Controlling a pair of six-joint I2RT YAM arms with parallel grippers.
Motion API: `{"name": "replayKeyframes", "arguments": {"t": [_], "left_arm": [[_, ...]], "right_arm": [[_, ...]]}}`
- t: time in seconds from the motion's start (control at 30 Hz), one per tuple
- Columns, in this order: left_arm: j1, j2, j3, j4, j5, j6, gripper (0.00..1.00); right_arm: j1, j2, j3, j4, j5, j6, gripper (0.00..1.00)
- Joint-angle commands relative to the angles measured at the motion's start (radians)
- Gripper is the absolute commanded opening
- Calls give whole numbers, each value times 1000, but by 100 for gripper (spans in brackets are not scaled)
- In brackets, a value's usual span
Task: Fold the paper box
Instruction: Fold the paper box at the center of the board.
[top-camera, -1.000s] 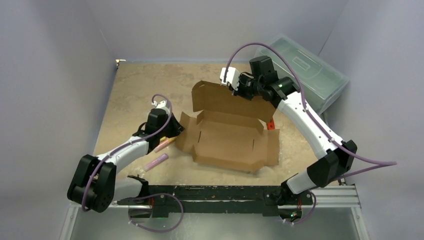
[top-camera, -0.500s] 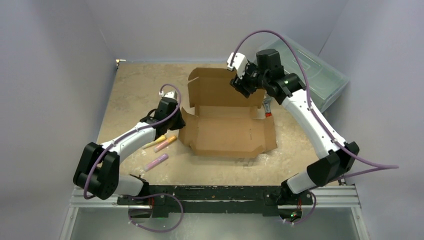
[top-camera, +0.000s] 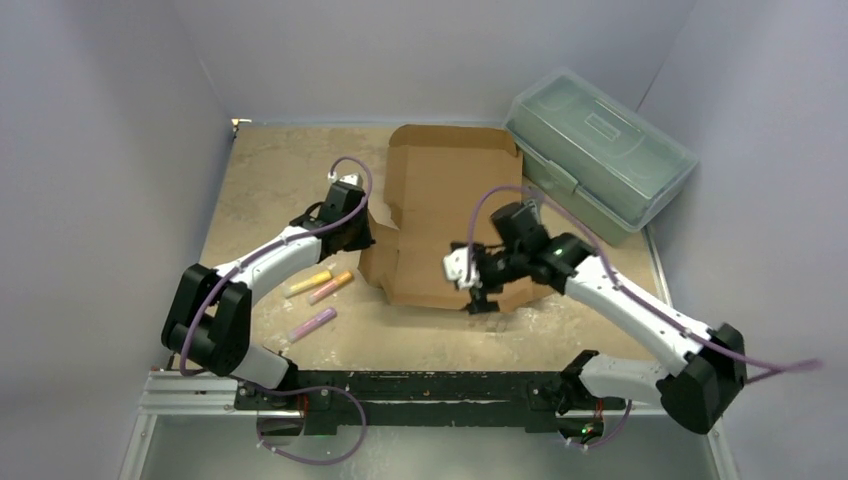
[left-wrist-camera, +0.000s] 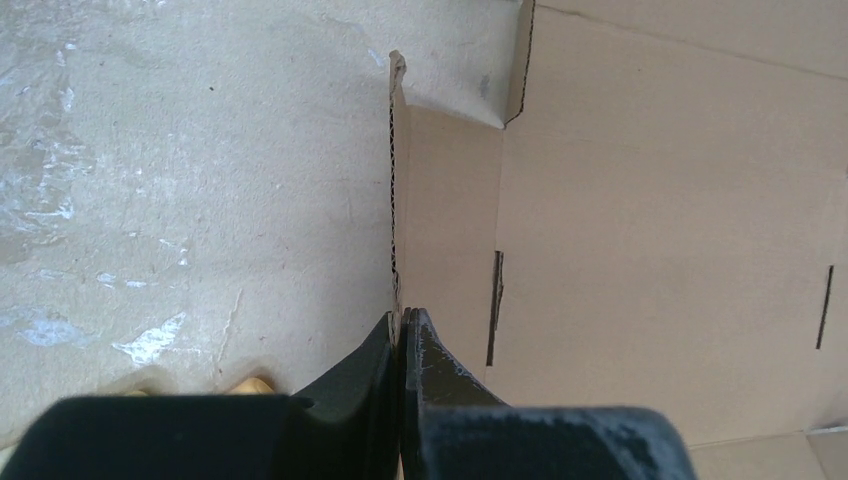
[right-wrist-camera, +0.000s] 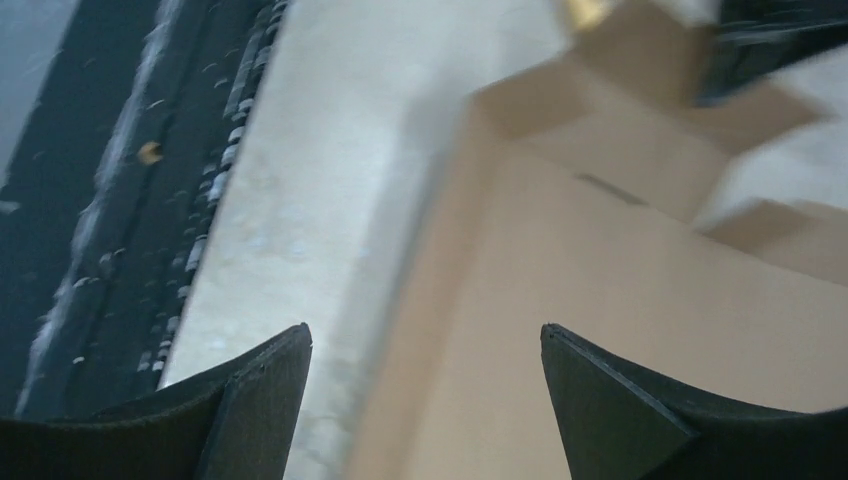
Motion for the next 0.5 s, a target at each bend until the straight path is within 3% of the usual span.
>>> {"name": "replayKeyframes", "arguments": {"t": [0.0,0.2,0.47], "left_arm": [[-6,19,66,-18,-7,16,1],[-6,32,73,-13,7,8,1],[-4,31,64,-7,17,7,1]], "right_arm": [[146,17,-160,223,131,34,87],[209,45,-262,410,225,98,85],[223,131,-285,532,280,189,73]]}}
